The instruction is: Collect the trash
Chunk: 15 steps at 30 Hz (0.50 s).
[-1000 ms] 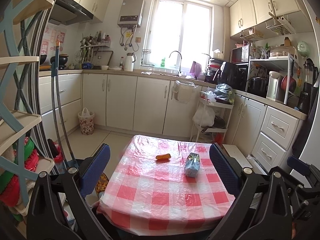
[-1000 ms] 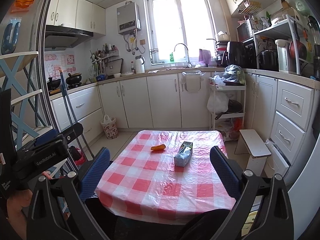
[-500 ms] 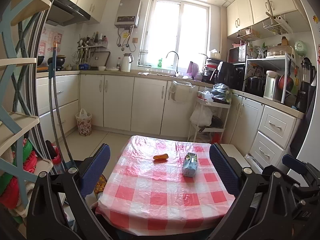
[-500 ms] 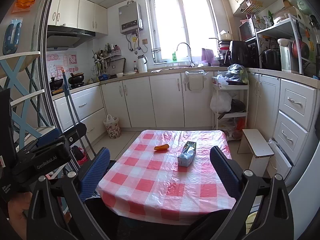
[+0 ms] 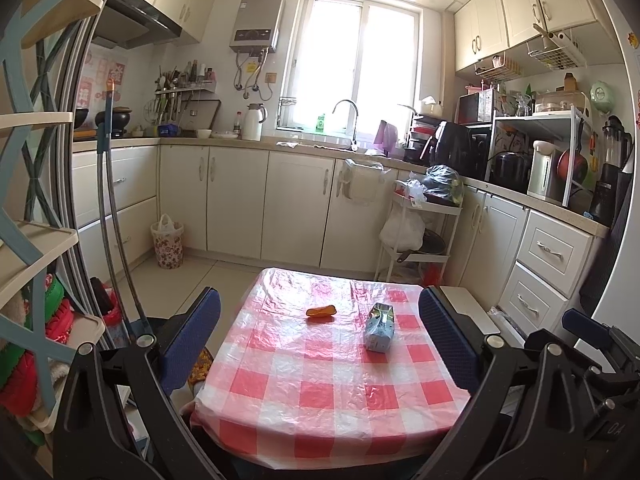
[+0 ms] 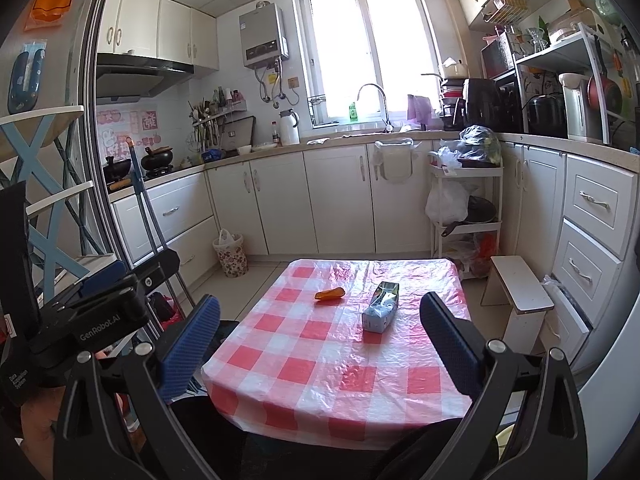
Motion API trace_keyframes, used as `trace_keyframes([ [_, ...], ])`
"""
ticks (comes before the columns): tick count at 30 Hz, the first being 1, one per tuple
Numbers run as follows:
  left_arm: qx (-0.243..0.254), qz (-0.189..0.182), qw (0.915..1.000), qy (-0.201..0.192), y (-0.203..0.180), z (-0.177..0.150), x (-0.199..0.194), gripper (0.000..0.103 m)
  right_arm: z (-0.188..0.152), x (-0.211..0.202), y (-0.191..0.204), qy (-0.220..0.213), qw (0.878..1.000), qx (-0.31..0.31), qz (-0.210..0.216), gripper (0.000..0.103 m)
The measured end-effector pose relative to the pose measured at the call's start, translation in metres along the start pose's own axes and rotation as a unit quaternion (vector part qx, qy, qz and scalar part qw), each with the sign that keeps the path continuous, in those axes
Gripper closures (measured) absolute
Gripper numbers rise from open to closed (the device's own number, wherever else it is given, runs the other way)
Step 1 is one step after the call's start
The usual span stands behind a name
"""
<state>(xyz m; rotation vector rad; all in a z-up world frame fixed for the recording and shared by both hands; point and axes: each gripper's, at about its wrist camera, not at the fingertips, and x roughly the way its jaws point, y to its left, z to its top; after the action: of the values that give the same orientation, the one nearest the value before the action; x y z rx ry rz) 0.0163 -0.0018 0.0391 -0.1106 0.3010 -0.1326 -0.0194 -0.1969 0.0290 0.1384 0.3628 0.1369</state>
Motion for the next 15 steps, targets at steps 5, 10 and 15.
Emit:
trace_keyframes([
  [5,0.000,0.000,1.0000,0.001,-0.0005,-0.0016,0.0006,0.007,0.0005,0.0014,0.0006,0.001,1.000,0.000,0.004,0.007],
  [10,0.000,0.001,1.0000,0.002,-0.0003,-0.0019,0.0009,0.007,0.0007,0.0015,0.0014,0.002,1.000,0.002,0.005,0.007],
  [15,0.000,0.000,1.0000,0.003,-0.0002,-0.0025,0.0014,0.007,0.0003,0.0016,0.0023,0.003,1.000,0.005,0.010,0.007],
])
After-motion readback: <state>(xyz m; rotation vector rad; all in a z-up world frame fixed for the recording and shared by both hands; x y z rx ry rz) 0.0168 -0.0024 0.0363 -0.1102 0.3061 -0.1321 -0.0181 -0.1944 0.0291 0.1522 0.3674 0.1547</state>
